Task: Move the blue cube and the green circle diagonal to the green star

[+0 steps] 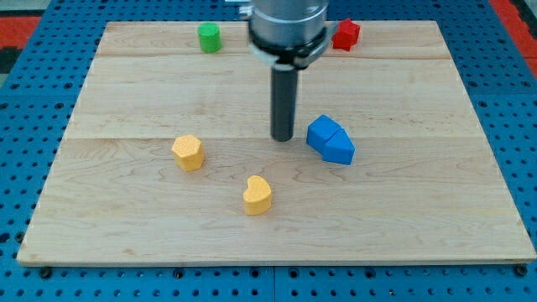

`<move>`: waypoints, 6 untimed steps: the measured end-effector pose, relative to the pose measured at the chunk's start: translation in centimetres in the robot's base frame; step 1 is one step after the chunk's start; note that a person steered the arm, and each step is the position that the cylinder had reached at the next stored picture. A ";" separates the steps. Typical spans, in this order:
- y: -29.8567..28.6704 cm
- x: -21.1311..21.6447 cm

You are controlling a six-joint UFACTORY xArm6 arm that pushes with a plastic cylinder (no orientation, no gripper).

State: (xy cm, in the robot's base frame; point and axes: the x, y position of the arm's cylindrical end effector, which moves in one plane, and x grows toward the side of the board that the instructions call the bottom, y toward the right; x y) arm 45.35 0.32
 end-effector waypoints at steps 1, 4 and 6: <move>0.7 1.8; 4.6 0.5; 12.9 -5.9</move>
State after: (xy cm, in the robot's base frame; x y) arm 39.41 13.21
